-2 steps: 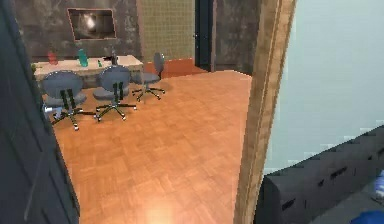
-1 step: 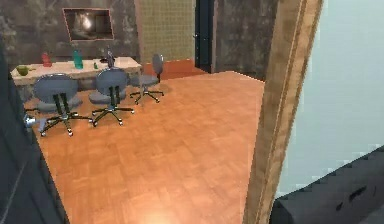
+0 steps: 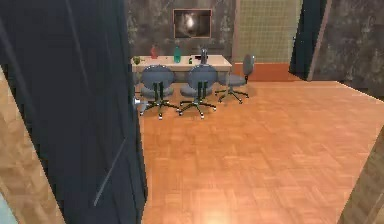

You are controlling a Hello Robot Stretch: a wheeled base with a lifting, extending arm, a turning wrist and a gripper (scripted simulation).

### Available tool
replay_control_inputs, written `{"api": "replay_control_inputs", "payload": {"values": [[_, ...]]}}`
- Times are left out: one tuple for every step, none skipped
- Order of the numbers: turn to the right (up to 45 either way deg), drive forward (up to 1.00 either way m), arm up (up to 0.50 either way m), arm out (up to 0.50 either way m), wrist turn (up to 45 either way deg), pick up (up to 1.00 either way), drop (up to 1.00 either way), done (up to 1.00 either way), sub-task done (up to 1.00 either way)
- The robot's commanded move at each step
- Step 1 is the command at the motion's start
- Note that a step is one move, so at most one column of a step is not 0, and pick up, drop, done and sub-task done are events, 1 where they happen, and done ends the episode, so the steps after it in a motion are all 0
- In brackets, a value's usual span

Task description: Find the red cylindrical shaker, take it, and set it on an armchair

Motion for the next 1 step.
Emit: {"api": "replay_control_inputs", "payload": {"values": [[0.0, 1.0, 0.0, 0.0, 0.0, 0.0, 0.0, 0.0, 0.0]]}}
